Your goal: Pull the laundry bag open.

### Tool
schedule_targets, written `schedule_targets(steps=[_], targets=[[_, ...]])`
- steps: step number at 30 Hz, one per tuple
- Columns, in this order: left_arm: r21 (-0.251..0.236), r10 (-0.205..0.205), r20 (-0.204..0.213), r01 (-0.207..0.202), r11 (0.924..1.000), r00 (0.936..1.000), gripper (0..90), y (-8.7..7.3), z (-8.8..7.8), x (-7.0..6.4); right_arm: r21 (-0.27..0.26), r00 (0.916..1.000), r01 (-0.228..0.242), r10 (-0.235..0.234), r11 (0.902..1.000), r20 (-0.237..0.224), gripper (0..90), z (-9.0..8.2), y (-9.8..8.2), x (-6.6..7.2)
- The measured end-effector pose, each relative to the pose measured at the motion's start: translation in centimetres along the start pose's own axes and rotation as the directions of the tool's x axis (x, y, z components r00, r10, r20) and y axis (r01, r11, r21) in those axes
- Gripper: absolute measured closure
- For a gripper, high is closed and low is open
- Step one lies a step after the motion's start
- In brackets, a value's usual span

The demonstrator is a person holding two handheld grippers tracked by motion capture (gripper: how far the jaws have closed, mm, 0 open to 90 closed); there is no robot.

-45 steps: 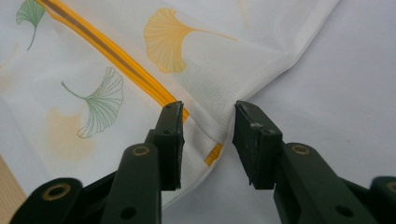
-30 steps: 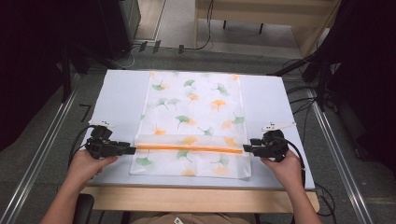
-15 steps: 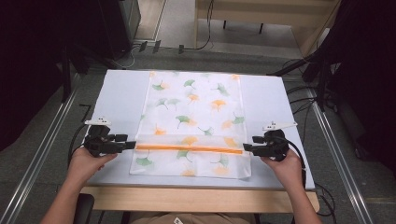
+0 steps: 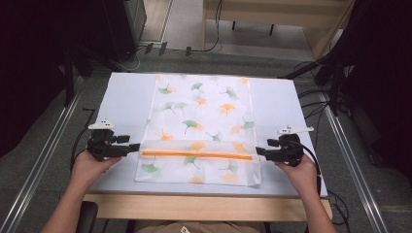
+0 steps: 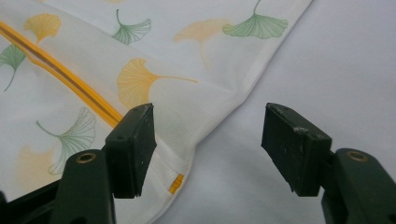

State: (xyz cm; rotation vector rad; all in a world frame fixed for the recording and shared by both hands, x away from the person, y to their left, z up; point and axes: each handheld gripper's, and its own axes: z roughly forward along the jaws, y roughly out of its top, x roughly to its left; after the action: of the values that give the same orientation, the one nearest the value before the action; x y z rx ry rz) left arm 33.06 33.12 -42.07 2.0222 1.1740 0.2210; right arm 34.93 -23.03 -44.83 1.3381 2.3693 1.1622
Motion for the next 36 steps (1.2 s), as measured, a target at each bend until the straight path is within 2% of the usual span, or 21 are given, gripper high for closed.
schedule_targets(steps=[5, 22, 25, 26, 28, 36], targets=[[-0.016, -0.002, -0.042, 0.002, 0.9999, 0.9991, 34.8, -0.1, -0.1, 0.6, -0.008, 0.9996, 0.005, -0.005, 1.0000, 0.029, 32.9, -0.2, -0.2, -0.6], [-0.031, -0.030, -0.103, 0.027, 0.9991, 0.9942, 33.8, -0.5, -0.8, 2.4, -0.047, 0.9913, -0.003, 0.009, 0.9989, 0.131, 30.2, -1.4, -1.3, -3.5], [-0.062, -0.031, -0.132, 0.023, 0.9978, 0.9908, 34.1, -0.4, -1.2, 2.4, -0.048, 0.9910, -0.009, 0.016, 0.9988, 0.133, 30.2, -1.4, -1.4, -3.8], [-0.079, -0.038, -0.130, 0.028, 0.9965, 0.9907, 34.2, -0.4, -1.3, 2.4, -0.049, 0.9905, -0.013, 0.019, 0.9987, 0.136, 30.2, -1.4, -1.4, -3.8], [-0.083, -0.044, -0.123, 0.034, 0.9960, 0.9914, 34.2, -0.4, -1.4, 2.5, -0.046, 0.9907, -0.010, 0.016, 0.9989, 0.135, 30.2, -1.3, -1.4, -3.8], [-0.054, -0.030, -0.113, 0.024, 0.9983, 0.9932, 34.2, -0.4, -1.1, 2.3, -0.041, 0.9902, -0.006, 0.012, 0.9991, 0.139, 30.2, -1.2, -1.4, -3.8]])
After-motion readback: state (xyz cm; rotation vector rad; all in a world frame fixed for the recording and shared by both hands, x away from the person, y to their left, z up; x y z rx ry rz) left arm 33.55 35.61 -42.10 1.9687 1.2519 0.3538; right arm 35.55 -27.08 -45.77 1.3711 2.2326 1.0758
